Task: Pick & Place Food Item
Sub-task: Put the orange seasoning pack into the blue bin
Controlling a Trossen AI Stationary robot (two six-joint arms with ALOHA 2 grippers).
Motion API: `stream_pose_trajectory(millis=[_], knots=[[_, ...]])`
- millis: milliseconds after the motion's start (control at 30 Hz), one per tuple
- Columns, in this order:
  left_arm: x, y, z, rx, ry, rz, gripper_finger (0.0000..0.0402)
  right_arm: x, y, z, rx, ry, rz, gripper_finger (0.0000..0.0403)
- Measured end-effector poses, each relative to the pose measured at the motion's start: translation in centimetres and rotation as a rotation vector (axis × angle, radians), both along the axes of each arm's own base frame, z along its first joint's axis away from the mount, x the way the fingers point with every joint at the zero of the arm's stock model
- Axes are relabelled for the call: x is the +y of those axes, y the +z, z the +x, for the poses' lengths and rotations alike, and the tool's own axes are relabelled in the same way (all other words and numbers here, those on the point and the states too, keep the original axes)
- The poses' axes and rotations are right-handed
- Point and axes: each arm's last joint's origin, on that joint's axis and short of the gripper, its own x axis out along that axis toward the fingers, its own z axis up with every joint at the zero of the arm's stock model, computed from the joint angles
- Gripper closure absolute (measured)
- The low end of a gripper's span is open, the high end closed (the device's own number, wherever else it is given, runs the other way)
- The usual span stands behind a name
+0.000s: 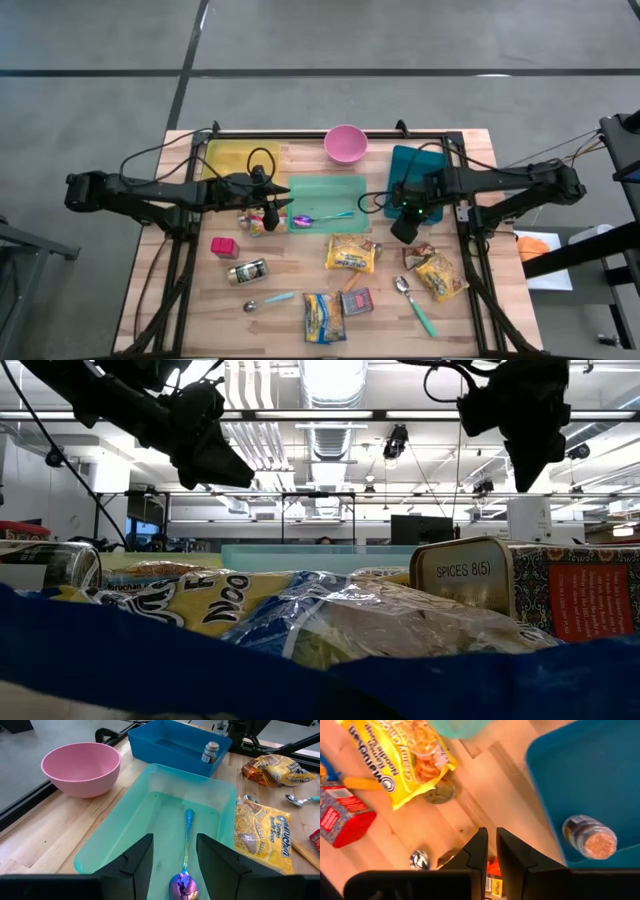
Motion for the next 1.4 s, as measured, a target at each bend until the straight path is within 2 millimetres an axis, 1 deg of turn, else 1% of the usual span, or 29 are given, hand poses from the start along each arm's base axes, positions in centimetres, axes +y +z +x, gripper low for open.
stream_pose_trajectory(millis=[100, 233, 333, 400, 500, 600, 667, 733, 833, 967, 1100, 1233, 1400], knots=[[0.0, 0.0, 0.0, 0.000, 0.000, 0.000, 0.0242, 0.4, 0.1, 0.3, -0.004, 0.041, 0.014, 0.0366], [0.0, 0.0, 0.0, 0.000, 0.000, 0.000, 0.0242, 1.3, -0.2, 0.6, -0.014, 0.139, 0.011, 0.0366], [0.0, 0.0, 0.0, 0.000, 0.000, 0.000, 0.0242, 1.8, -1.1, 0.5, 0.003, 0.194, 0.038, 0.0365], [0.0, 0.0, 0.0, 0.000, 0.000, 0.000, 0.0242, 1.8, -1.9, 0.5, 0.038, 0.187, 0.088, 0.0363], [0.0, 0.0, 0.0, 0.000, 0.000, 0.001, 0.0243, 1.8, -2.9, 0.7, 0.088, 0.165, 0.086, 0.0359], [0.0, 0.0, 0.0, 0.000, 0.000, 0.001, 0.0243, 1.9, -3.7, 1.2, 0.118, 0.195, 0.102, 0.0350], [0.0, 0.0, 0.0, 0.000, 0.000, 0.001, 0.0243, 2.1, -4.2, 1.5, 0.141, 0.241, 0.101, 0.0334], [0.0, 0.0, 0.0, 0.000, 0.000, 0.001, 0.0243, 2.5, -4.7, 1.8, 0.153, 0.313, 0.119, 0.0308], [0.0, 0.0, 0.0, 0.001, 0.000, 0.001, 0.0243, 3.1, -5.3, 2.2, 0.173, 0.383, 0.132, 0.0256], [0.0, 0.0, 0.0, 0.001, -0.002, 0.004, 0.0243, 3.4, -6.3, 2.6, 0.209, 0.458, 0.127, 0.0184], [0.0, 0.0, 0.0, 0.001, -0.002, 0.004, 0.0243, 3.6, -6.8, 3.0, 0.233, 0.490, 0.145, 0.0128], [0.0, 0.0, 0.0, 0.001, -0.002, 0.004, 0.0242, 3.7, -7.1, 3.3, 0.236, 0.535, 0.152, 0.0092], [0.0, 0.0, 0.0, 0.003, -0.002, 0.004, 0.0242, 3.7, -7.5, 3.5, 0.236, 0.615, 0.149, 0.0080]])
